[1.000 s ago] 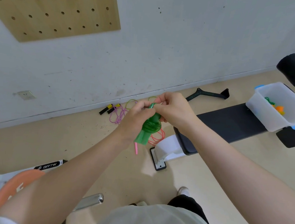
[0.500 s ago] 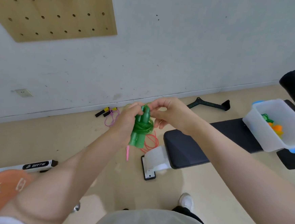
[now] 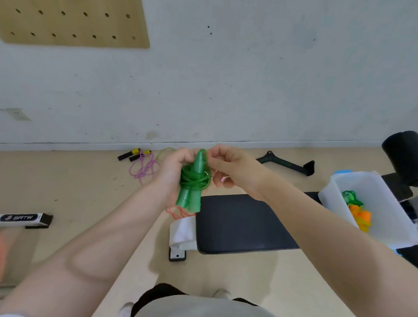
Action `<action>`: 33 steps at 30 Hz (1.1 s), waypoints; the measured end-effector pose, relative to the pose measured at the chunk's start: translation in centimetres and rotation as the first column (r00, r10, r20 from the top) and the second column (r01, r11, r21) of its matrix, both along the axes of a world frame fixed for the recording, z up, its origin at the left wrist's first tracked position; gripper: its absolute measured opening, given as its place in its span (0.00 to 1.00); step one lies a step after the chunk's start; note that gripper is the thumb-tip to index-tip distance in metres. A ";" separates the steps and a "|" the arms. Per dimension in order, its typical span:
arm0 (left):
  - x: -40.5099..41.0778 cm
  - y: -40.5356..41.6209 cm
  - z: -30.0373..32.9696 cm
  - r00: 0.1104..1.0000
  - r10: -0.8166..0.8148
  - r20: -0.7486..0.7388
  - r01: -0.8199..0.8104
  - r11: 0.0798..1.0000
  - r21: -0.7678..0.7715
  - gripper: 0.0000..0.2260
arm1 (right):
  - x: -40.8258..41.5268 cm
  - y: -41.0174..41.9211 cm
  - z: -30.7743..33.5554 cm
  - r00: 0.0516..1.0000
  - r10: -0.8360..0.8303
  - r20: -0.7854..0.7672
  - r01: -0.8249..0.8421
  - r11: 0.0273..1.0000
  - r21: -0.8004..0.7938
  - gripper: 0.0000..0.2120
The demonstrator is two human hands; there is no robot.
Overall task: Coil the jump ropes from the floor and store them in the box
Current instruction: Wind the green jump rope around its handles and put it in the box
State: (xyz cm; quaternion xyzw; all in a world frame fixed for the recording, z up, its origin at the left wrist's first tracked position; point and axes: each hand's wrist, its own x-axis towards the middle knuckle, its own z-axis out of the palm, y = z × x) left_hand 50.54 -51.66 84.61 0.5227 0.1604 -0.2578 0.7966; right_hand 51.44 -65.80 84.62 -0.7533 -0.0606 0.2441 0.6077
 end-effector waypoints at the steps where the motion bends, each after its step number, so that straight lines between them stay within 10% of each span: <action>1: 0.2 -0.8 -0.1 1.000 0.005 0.027 -0.006 1.000 0.014 0.12 | 0.2 -0.6 -0.1 0.999 -0.015 0.036 0.016 1.000 -0.023 0.06; 6: 1.0 -3.3 0.5 0.998 0.017 0.058 -0.020 0.998 0.063 0.13 | 0.8 -2.1 -0.9 0.945 -0.104 0.311 0.125 0.991 -0.049 0.10; 16: 3.0 -3.6 0.8 0.999 0.047 0.018 -0.048 0.997 0.057 0.13 | 2.5 -1.8 -0.3 0.938 -0.182 0.294 0.184 0.983 0.023 0.14; 27: 4.8 -2.3 -0.7 0.999 -0.002 -0.033 0.001 1.000 -0.012 0.22 | 3.2 -0.6 -3.5 0.872 -0.176 -0.456 0.407 0.777 0.479 0.14; 33: 6.4 -5.2 -1.4 0.997 -0.001 -0.078 0.002 1.000 0.015 0.17 | 4.0 -3.0 -5.3 0.885 -0.236 -0.402 0.438 0.717 0.543 0.16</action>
